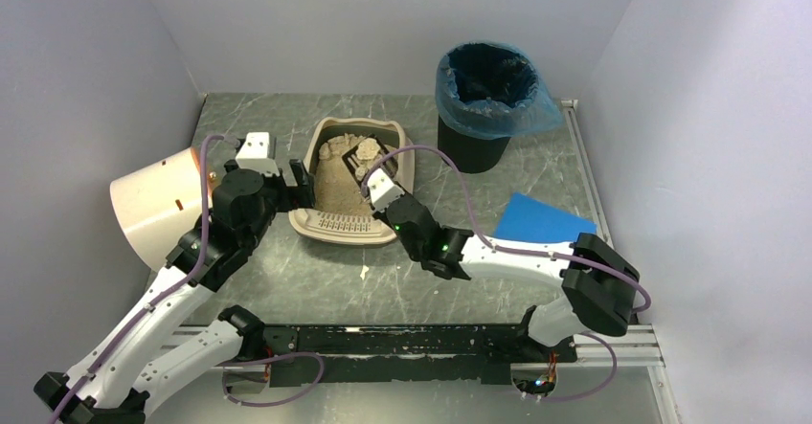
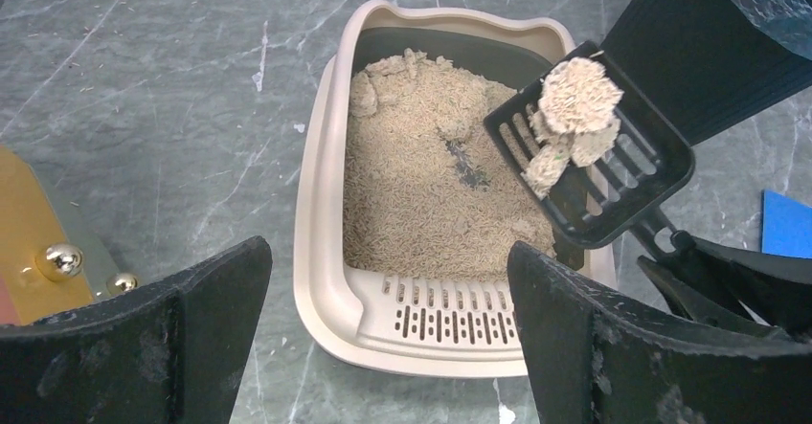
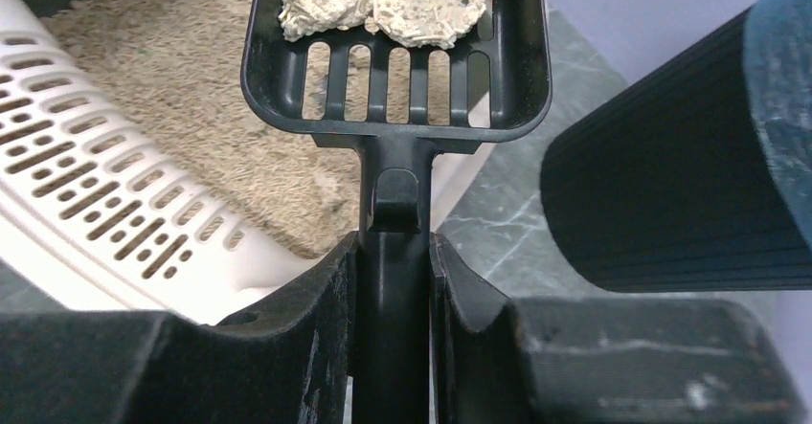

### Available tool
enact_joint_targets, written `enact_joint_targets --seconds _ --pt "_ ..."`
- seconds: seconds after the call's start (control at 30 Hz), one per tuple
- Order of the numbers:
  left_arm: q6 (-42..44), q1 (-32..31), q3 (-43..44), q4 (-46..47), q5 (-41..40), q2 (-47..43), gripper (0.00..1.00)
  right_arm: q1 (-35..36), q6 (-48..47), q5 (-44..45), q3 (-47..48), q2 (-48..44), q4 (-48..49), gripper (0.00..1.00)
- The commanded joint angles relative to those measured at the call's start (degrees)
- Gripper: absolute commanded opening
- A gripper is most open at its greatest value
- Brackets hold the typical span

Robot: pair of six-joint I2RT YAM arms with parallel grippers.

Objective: Clean the litter box

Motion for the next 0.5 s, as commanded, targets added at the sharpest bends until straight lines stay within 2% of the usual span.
enact_joint_targets --seconds 0.0,0.27,0.47 --pt "0.5 -0.4 0.0 -0.2 -1.7 -0.1 0.98 1.2 -6.9 7.4 -0.2 1.6 8.2 0.0" --pt "0.6 -0.4 0.2 -0.4 -1.4 0.5 0.98 2.9 -13.9 13.1 0.4 4.7 11.2 0.0" --pt "0.6 -0.4 0.1 -0.5 -1.7 0.2 0.98 3.1 -10.8 10.7 -0.8 4.0 12.1 0.0"
